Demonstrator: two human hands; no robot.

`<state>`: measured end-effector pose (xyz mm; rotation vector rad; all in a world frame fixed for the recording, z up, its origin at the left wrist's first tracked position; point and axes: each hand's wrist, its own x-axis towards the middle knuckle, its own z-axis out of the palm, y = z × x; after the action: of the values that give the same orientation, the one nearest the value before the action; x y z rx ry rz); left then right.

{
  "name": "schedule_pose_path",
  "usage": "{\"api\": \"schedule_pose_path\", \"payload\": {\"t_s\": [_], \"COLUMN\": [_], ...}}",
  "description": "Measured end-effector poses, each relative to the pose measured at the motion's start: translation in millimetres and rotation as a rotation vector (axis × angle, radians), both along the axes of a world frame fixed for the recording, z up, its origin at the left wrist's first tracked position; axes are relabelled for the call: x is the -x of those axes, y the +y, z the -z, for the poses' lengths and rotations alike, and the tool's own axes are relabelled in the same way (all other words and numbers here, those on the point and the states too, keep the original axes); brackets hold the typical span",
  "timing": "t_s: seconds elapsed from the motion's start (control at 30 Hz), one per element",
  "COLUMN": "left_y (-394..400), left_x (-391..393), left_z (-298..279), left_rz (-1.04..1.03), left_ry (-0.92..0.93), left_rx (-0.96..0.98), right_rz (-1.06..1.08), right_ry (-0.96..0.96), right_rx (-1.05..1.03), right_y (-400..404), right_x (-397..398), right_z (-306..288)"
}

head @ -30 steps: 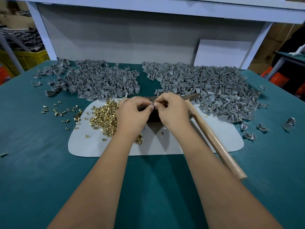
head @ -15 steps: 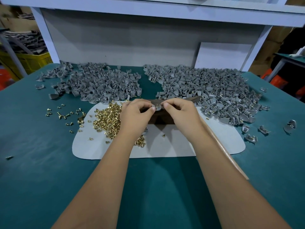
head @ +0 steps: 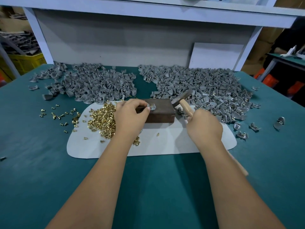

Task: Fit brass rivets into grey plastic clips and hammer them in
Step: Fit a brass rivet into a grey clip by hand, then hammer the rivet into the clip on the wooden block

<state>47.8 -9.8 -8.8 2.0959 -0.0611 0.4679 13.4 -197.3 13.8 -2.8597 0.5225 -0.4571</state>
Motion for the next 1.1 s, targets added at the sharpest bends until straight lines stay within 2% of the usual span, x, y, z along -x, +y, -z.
{"api": "schedule_pose_path", "payload": {"t_s": [0.1, 0.23, 0.37, 0.47, 0.63, 0.77, 0.9, 1.03, 1.1], "left_y": [-2.0, -2.8, -3.5, -3.0, -2.2, -2.8, -5.4, -5.3, -6.2], "left_x": [0.1, -1.9, -2.0, -1.2, -1.5, -0.8, -2.7, -3.3, -4.5], "left_z": [-0.1, -0.8, -1.1, -1.1, 0.4, 1.2, 2.5, 2.2, 2.1], "left_rz": [-0.017, -0.038, -0.054, -0.062, -0.056, -0.085, -0.117, -0.107, -0.118], "left_ry": [0.032, 0.053, 0.045, 0.020, -0.035, 0.001, 0.000, 0.023, 0.019], "left_rx": [-0.009, -0.026, -0.012, -0.021, -0.019, -0.016, -0.029, -0.016, -0.019], "right_rz": [0.002, -0.123, -0.271, -0.292, -0.300, -0.309, -0.259, -0.268, -0.244], "right_ry": [-0.122, -0.286, -0.250, -0.232, -0.396, -0.226, -0.388, -0.240, -0.289], "right_rx": [-0.022, -0.094, -0.068, -0.028, -0.036, 0.006, 0.013, 0.112, 0.123], "right_y": [-1.1, 8.0, 22.4, 28.3, 30.4, 33.1, 36.0, 35.4, 38.6], "right_x": [3.5, 14.2, 32.9, 38.1, 41.9, 38.1, 42.3, 41.9, 43.0], "right_z": [-9.8, -27.8, -23.9, -18.4, -23.6, -24.1, -26.4, -21.4, -21.3]}}
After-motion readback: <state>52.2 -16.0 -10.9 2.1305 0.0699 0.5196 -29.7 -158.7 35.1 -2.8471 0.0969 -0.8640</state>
